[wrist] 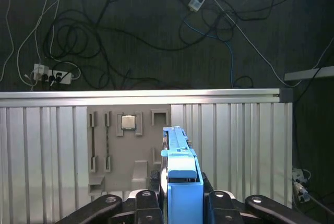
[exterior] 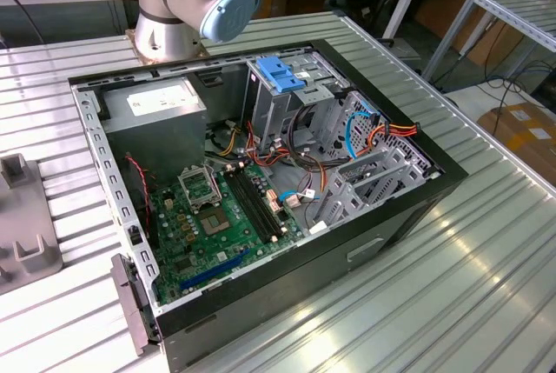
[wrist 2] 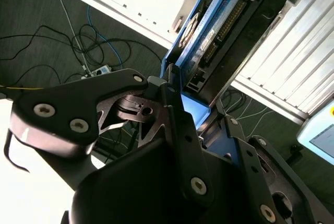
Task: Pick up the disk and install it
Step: 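Pick up the disk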
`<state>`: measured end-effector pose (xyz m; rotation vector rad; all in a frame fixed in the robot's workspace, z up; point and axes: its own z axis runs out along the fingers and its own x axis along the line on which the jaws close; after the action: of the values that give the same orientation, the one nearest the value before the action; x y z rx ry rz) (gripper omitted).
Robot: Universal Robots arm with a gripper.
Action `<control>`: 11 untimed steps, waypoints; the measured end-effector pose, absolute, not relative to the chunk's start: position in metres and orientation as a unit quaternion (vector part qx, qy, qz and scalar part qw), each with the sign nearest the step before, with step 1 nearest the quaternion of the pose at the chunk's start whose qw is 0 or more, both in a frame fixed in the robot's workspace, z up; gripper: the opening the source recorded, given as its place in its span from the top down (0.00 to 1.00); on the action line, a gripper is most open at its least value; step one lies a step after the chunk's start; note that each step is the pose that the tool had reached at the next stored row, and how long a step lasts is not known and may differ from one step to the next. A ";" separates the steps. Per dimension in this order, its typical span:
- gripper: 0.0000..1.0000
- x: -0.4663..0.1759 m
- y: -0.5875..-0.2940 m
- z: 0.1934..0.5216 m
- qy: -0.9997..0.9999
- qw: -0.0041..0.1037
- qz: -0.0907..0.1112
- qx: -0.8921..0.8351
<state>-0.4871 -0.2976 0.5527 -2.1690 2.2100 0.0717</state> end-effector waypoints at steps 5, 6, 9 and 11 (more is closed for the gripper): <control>0.63 -0.487 -0.298 0.558 0.713 0.022 0.023 -0.700; 0.63 -0.487 -0.298 0.560 0.713 0.022 0.023 -0.700; 0.63 -0.487 -0.298 0.560 0.713 0.022 0.023 -0.700; 0.63 -0.487 -0.298 0.560 0.713 0.022 0.023 -0.700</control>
<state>-0.4871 -0.2976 0.5598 -2.1691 2.2100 0.0717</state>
